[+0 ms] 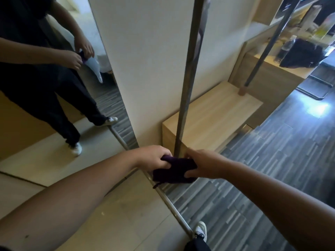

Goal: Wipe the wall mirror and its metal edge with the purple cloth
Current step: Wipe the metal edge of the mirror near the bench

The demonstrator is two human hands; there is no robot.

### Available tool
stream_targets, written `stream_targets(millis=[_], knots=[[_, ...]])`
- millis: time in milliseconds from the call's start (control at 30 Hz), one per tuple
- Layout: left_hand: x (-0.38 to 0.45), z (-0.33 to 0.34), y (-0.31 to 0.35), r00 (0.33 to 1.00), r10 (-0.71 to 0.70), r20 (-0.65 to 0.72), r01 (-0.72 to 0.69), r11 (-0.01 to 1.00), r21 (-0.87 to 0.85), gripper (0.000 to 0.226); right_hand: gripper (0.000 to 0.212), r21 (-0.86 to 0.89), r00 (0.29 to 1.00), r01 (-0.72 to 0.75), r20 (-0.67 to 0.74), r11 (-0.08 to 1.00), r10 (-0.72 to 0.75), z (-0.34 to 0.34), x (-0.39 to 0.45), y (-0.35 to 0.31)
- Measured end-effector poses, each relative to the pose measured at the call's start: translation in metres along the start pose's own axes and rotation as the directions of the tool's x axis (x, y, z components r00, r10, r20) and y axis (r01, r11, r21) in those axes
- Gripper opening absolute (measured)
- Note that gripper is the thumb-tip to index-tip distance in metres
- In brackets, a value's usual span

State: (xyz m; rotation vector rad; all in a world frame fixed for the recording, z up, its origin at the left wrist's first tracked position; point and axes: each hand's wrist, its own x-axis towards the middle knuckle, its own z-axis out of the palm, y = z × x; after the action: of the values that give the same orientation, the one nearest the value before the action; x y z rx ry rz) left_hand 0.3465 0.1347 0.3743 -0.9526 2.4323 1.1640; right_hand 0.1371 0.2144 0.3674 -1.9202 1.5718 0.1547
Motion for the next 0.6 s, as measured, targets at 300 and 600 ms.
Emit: stream_targets(millis=[300, 600], knots=[[0.121, 0.002, 0.036, 0.999, -0.036, -0.006, 0.036, 0.948, 0.316, 0.015, 0.019, -0.091, 0.991, 0.089, 0.109, 0.992, -0.079, -0.044, 0.022, 0.121], [0.221, -0.012, 0.052, 0.999, 0.035, -0.011, -0.025, 0.870, 0.493, 0.020, 0.025, -0.042, 0.989, -0.037, 0.142, 0.998, 0.042, -0.077, 0.042, 0.205]])
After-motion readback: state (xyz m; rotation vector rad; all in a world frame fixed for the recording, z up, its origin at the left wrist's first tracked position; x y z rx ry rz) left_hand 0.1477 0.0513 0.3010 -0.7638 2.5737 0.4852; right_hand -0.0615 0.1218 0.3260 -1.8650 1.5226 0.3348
